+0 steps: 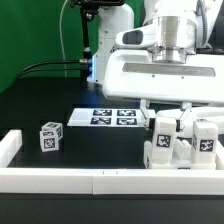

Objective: Assemble chair

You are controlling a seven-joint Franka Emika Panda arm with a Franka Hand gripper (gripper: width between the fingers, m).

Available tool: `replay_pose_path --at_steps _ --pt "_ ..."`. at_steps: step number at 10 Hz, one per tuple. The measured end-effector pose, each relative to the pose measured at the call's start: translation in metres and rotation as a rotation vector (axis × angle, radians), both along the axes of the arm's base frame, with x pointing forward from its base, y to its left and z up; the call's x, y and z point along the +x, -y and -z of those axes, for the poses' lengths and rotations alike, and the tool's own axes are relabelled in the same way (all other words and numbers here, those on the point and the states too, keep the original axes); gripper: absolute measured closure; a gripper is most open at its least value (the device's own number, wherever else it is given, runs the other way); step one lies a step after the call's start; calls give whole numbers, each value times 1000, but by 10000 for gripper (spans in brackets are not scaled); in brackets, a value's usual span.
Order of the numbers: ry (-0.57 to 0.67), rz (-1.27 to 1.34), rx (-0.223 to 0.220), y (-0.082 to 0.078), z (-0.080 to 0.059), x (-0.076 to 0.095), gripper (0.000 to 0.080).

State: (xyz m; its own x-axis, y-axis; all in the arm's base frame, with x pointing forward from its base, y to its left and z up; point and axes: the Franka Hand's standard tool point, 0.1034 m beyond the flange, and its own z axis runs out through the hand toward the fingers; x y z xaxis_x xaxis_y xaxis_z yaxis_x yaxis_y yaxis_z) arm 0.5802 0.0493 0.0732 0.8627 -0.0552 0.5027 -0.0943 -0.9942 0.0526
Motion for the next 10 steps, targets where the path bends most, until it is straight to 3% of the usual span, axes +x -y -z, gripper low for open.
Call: replay_pose_path --at_steps 2,3,4,5,6,8,10 --pt "-35 1 12 -1 3 -2 228" --pt "-57 13 27 7 -4 0 228" --pt "-121 37 65 8 -4 2 171" --pt "-236 63 122 3 -3 6 156" --pt "-280 85 150 4 -8 16 151" --pt "-466 144 233 -2 -6 17 150" --pt "-449 151 218 -1 -3 23 150"
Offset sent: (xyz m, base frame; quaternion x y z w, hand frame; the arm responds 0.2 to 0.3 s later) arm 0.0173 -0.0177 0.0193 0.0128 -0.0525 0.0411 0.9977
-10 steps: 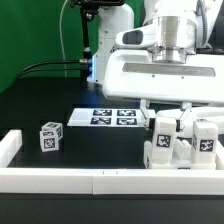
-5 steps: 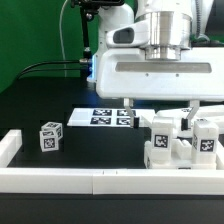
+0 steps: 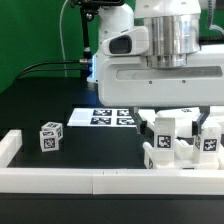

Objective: Assemble chair

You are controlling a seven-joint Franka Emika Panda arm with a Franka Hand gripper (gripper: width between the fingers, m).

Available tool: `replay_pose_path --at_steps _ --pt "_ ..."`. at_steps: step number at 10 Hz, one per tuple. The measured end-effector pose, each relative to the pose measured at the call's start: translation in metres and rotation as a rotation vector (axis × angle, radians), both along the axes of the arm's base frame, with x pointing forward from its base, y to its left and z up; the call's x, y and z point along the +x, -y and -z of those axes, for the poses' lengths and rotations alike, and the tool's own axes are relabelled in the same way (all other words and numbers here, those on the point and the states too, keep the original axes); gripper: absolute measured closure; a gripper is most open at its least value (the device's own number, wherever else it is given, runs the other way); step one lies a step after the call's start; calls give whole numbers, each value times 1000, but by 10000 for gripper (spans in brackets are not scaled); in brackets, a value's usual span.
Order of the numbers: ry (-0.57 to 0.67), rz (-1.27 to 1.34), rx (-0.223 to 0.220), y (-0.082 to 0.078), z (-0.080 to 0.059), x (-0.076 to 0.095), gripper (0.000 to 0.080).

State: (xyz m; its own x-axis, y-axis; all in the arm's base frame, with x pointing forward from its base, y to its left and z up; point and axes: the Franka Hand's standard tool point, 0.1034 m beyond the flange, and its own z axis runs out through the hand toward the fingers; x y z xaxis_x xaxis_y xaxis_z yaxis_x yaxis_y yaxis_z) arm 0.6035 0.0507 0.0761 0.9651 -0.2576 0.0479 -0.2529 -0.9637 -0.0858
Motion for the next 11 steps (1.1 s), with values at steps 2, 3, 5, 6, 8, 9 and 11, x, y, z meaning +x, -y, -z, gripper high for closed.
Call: replay_pose_path --at_steps 2,3,5,6,8,9,11 --pt "-2 28 2 1 0 0 424" --pt "-9 119 8 1 0 0 424" --pt "-23 293 18 -1 2 1 514" --pt "-28 437 21 -3 2 3 514" --pt "-40 762 33 -3 2 3 514" --pt "-52 899 59 -2 2 3 514" --pt "-43 1160 111 1 3 2 514"
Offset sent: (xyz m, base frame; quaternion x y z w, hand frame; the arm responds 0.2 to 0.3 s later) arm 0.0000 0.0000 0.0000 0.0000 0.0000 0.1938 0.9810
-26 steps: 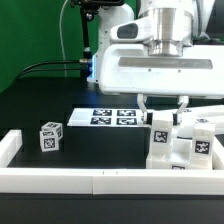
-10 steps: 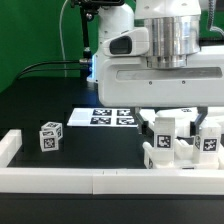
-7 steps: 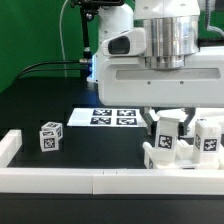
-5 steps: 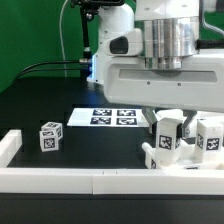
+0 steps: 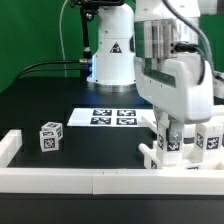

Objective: Assemble chair

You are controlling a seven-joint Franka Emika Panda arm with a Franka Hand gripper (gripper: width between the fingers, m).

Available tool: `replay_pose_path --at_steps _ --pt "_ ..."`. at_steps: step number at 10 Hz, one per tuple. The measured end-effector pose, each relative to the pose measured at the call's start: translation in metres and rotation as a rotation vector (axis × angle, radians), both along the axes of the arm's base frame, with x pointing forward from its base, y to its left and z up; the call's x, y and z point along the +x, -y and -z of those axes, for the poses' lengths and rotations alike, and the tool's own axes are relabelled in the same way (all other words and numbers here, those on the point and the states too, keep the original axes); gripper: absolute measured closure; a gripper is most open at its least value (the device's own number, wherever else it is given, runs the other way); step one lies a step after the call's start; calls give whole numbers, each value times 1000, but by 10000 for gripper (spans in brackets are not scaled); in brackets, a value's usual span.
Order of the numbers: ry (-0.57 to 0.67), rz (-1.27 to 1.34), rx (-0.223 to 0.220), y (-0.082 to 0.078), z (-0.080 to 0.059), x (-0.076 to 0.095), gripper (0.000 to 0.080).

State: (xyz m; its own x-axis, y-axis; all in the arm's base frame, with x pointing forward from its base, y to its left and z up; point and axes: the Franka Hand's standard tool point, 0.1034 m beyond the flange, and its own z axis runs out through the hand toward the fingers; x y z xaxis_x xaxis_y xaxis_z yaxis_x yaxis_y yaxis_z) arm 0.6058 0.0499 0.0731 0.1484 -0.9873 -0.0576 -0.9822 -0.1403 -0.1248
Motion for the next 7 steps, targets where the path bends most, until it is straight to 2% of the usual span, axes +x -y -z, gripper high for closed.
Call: replay_pose_path --at_steps 1,2,3,5,6,7 --pt "0 -11 -3 0 0 0 514" --pt "2 -86 -15 0 0 0 463" --pt "6 -278 -46 2 -1 -1 463" --pt "37 -639 -84 11 -3 1 185" --pt "18 -821 -114 5 -2 -3 160" --pt "22 -880 -126 6 -2 -2 160"
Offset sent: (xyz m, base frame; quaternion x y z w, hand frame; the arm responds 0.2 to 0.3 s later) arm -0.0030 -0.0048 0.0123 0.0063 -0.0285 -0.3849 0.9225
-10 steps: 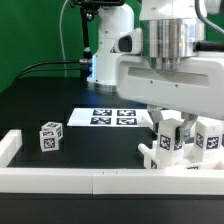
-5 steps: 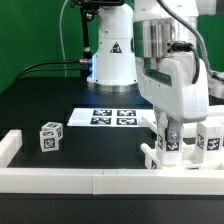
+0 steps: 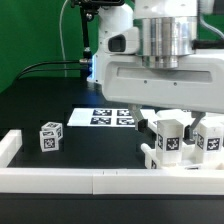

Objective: Assemble chair

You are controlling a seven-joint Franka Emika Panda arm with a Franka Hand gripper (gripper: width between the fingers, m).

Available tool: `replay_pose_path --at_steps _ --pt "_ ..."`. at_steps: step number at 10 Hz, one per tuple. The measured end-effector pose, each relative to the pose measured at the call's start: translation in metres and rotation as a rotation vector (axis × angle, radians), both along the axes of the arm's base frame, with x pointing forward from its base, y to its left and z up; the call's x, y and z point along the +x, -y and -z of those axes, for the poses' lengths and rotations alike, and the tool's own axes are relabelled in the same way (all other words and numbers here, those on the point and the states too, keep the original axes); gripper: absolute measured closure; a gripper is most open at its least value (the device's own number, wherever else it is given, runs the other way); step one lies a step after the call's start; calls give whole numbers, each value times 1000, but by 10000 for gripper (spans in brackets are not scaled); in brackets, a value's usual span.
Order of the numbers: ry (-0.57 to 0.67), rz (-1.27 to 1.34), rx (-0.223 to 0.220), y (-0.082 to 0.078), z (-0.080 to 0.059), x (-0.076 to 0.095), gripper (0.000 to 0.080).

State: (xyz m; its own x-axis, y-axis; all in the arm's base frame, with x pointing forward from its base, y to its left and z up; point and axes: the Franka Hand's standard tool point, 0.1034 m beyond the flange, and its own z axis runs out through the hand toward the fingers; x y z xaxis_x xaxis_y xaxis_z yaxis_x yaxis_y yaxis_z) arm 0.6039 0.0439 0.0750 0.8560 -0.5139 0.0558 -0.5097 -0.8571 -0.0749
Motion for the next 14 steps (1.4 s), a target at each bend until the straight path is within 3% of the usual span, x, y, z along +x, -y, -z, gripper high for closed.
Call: replay_pose_path --at_steps 2,3,5,6,7,8,12,14 --pt "11 -227 -40 2 0 0 151" --pt "19 -417 -71 -5 0 -1 151" --pt "17 -409 -70 -5 0 -2 153" --pt "17 -409 -70 -4 1 -2 324" --pt "17 -372 -65 -5 1 -2 324" --pt "14 -272 -56 -5 1 -2 500" --pt "6 199 -15 -9 2 0 515" --pt "-9 700 64 -15 3 -1 515"
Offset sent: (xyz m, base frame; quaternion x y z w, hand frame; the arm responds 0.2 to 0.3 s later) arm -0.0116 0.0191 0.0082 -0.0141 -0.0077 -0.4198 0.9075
